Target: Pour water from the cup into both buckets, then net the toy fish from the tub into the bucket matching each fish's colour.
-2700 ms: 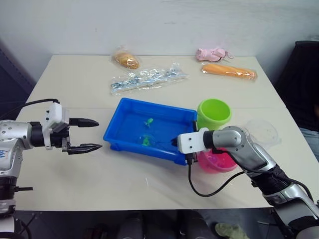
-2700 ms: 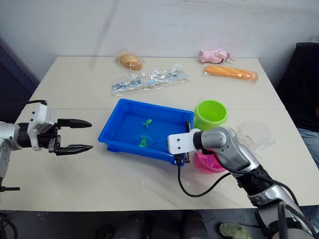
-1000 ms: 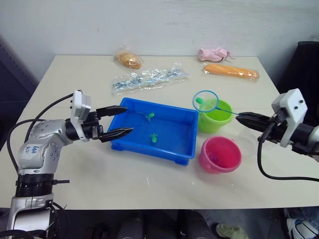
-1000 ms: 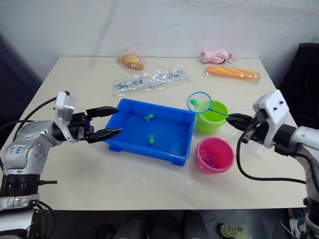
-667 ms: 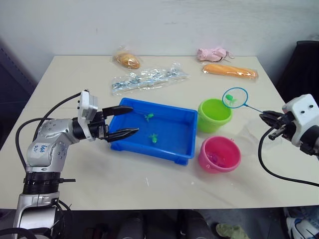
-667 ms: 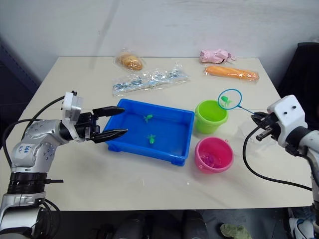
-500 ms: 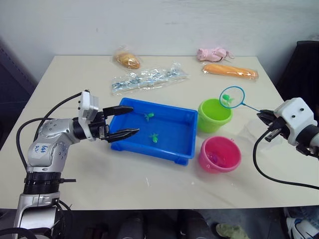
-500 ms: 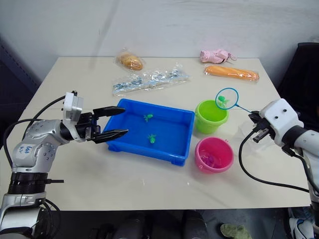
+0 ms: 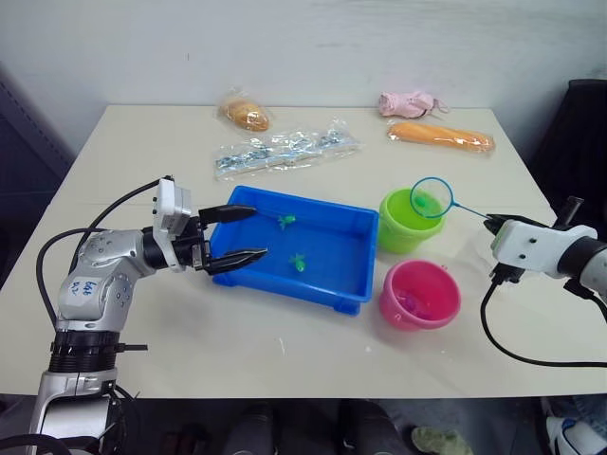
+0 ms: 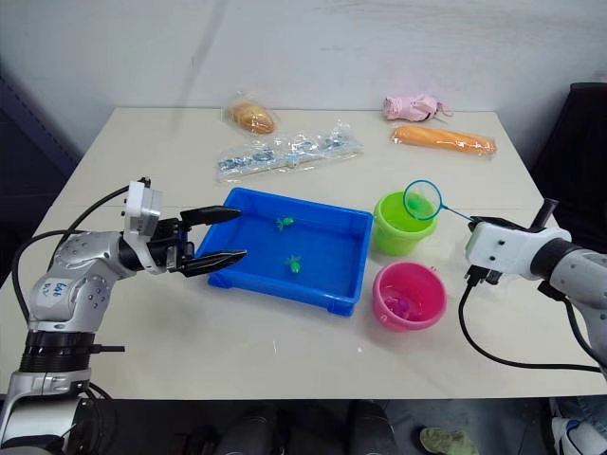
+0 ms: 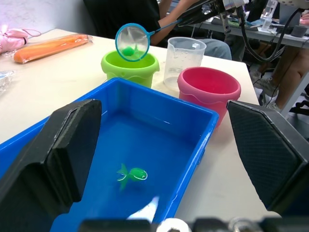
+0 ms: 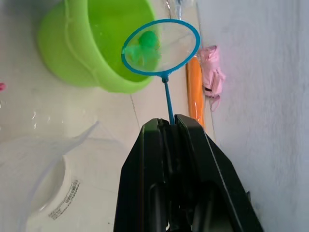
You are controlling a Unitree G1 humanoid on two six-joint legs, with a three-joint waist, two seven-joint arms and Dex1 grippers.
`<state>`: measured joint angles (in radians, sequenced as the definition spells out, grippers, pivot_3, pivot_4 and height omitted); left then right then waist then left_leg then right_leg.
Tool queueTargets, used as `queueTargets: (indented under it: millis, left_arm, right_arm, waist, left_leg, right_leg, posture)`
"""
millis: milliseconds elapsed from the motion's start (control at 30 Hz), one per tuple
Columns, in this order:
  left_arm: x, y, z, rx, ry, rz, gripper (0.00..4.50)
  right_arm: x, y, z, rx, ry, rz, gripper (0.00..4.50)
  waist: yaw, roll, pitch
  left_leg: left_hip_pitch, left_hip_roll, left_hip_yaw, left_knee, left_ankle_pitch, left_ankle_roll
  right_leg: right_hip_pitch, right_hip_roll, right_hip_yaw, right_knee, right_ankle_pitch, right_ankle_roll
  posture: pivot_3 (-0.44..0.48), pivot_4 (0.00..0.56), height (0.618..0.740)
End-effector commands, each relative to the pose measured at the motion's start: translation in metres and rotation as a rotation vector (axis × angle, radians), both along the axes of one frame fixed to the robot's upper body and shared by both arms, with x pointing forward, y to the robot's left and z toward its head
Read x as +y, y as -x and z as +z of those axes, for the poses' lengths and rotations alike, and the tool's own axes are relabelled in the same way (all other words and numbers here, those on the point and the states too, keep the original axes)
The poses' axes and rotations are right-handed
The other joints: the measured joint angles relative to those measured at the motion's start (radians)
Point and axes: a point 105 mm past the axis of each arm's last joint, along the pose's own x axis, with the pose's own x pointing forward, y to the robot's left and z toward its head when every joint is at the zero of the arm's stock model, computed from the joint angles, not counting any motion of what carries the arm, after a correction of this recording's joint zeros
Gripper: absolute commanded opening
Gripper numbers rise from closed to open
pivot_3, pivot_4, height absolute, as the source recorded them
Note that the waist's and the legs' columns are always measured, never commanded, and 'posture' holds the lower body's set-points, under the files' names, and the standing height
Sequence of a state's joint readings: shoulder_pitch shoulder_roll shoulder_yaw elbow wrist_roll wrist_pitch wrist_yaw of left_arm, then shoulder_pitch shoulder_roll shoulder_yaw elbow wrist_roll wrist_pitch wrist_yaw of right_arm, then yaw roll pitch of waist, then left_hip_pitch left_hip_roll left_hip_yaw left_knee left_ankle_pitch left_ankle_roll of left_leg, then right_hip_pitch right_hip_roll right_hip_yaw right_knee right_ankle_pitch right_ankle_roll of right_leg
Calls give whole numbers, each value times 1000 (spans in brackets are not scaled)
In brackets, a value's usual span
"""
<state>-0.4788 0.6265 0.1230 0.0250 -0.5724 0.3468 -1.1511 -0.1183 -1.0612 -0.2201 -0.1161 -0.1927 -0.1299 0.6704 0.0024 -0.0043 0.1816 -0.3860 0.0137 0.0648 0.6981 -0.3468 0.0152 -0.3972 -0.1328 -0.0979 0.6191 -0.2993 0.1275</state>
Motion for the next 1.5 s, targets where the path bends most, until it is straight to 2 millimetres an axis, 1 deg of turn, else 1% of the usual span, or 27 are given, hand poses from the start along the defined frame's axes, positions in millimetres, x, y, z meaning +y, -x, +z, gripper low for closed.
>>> queueTargets:
  millis: [33,200,333,467,533,633,733,767,833,867,900,967,1033,1100,1133,1167,1200,1267,1333,1400,1500]
  left_arm:
    - [-5,-1,5,-31,-1,-20,4459]
    - [-6,-3,4,-35,-5,-23,4459]
    - [-5,-4,3,-40,-4,-18,4459]
    - [-5,-4,3,-46,-3,-13,4459]
    - [-5,-5,3,-51,-3,-11,4459]
    - [-5,-5,4,-57,-2,-8,4459]
    - [-4,-5,5,-61,0,-3,4459]
    - [-3,-5,5,-62,0,-2,4459]
    - [0,-3,4,-59,-1,5,4459]
    - [3,-2,4,-56,1,10,4459]
    - [5,-1,4,-53,2,15,4459]
    - [8,-1,3,-48,2,24,4459]
    - [15,-1,0,-42,-7,43,4459]
    - [20,0,-3,-39,-12,59,4459]
    - [23,1,-3,-44,-15,70,4459]
    - [25,1,-4,-49,-18,81,4459]
    - [29,1,-6,-35,-21,97,4459]
    - [36,3,-13,-25,-66,113,4459]
    - [38,4,-16,-25,-94,112,4459]
    - [41,6,-15,-28,-98,117,4459]
    - [43,8,-16,-27,-110,119,4459]
  right_arm:
    - [-7,-3,13,-84,137,-2,0]
    - [4,-5,25,-195,209,69,0]
    - [3,-6,26,-212,247,87,0]
    - [0,-8,28,-224,236,78,0]
    - [1,-8,26,-225,290,99,0]
    - [1,-9,23,-223,305,108,0]
    - [3,-8,31,-249,252,114,0]
    - [6,-8,35,-254,178,118,0]
    - [14,-7,47,-249,-54,124,0]
    - [23,-5,49,-199,-185,153,0]
    - [30,-3,50,-148,-271,182,0]
    - [42,0,51,-72,-363,221,0]
    - [70,6,41,76,-349,313,0]
    - [91,7,37,183,-428,344,0]
    - [100,7,32,226,-424,362,0]
    - [109,8,24,286,-409,365,0]
    - [116,8,16,321,-371,376,0]
    - [123,4,1,347,-250,374,0]
    - [126,1,-4,341,-194,381,0]
    - [132,-6,-1,301,-187,386,0]
    - [134,-20,-4,290,-148,356,0]
  waist:
    - [1,0,0]
    - [-2,0,0]
    - [-3,0,0]
    - [-1,0,0]
    - [-2,0,0]
    - [-4,0,0]
    - [-3,0,0]
    - [-3,0,0]
    - [-3,0,0]
    - [-3,0,0]
    - [-4,0,0]
    - [-5,0,0]
    - [-4,0,0]
    - [-5,0,0]
    - [-4,0,0]
    - [-3,0,0]
    - [-3,0,0]
    - [-1,0,0]
    - [3,0,0]
    - [4,0,0]
    - [-4,0,0]
  left_leg:
    - [0,0,0,0,0,0]
    - [0,0,0,0,0,0]
    - [0,0,0,0,0,0]
    - [0,0,0,0,0,0]
    - [0,0,0,0,0,0]
    - [0,1,0,0,0,0]
    - [0,0,0,0,0,0]
    - [0,0,0,0,0,0]
    - [0,1,0,0,0,0]
    - [0,1,-1,0,0,-1]
    - [0,1,-1,1,0,-1]
    - [0,1,-2,0,0,-1]
    - [1,1,-3,0,0,0]
    - [1,1,-4,0,0,0]
    - [1,2,-5,1,0,0]
    - [1,1,-7,1,0,0]
    - [1,1,-10,1,0,0]
    - [1,0,-11,1,0,0]
    - [0,-1,-11,1,0,0]
    - [-1,-1,-11,1,0,1]
    - [0,-1,-11,1,0,1]
  right_leg:
    - [0,0,0,0,0,0]
    - [0,0,0,0,0,0]
    - [0,0,0,0,0,0]
    - [0,0,0,0,0,0]
    - [0,0,0,0,0,0]
    - [0,0,0,0,0,0]
    - [0,0,0,0,0,0]
    - [0,0,0,0,0,0]
    - [1,0,0,0,0,0]
    - [1,1,-1,0,0,0]
    - [2,0,-1,0,0,0]
    - [2,1,-2,0,0,0]
    - [2,1,-2,0,0,0]
    - [2,1,-1,0,0,0]
    - [2,1,-1,0,0,0]
    - [2,0,-1,0,0,0]
    - [2,0,-1,0,0,0]
    - [2,0,-2,0,0,0]
    - [1,0,-2,-1,0,0]
    - [1,-1,-2,-1,0,0]
    - [1,-1,-1,0,0,0]
  posture:
    - [0,150,740]
    - [0,150,740]
    - [0,150,740]
    - [0,150,740]
    - [0,150,740]
    - [0,150,740]
    - [0,150,740]
    - [0,150,740]
    - [0,150,740]
    - [0,150,740]
    - [0,150,740]
    - [0,150,740]
    - [0,150,740]
    - [0,150,740]
    - [0,150,740]
    - [0,150,740]
    - [0,150,740]
    - [0,150,740]
    - [0,150,740]
    - [0,150,740]
    - [0,150,740]
